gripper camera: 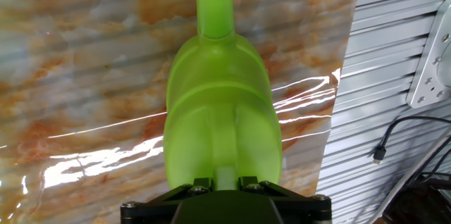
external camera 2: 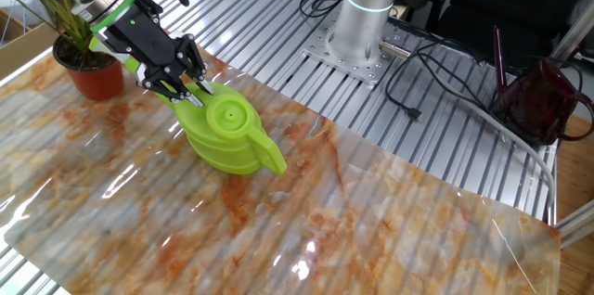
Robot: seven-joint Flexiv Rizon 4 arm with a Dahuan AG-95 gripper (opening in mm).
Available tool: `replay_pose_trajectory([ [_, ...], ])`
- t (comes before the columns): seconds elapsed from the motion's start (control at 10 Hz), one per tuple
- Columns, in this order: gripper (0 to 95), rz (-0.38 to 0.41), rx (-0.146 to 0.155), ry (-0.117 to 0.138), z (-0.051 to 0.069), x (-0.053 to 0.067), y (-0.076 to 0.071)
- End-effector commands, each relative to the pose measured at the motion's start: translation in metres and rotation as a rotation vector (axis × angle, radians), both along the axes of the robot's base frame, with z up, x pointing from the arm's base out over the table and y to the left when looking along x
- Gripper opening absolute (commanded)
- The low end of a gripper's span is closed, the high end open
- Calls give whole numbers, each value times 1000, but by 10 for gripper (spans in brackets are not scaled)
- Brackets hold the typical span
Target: Water the plant
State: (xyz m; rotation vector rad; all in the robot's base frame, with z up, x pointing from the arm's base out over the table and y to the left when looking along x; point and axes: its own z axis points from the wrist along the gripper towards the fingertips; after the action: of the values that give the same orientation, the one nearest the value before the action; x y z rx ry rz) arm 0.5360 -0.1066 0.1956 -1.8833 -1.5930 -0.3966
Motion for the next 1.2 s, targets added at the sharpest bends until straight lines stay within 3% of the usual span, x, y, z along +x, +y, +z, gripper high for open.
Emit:
replay_pose_trajectory([
  [0.1,0,13,2,-11,1,0,0],
  [0.8,0,6,6,-6,1,0,0],
  [1.2,0,27,-4,-25,1,0,0],
])
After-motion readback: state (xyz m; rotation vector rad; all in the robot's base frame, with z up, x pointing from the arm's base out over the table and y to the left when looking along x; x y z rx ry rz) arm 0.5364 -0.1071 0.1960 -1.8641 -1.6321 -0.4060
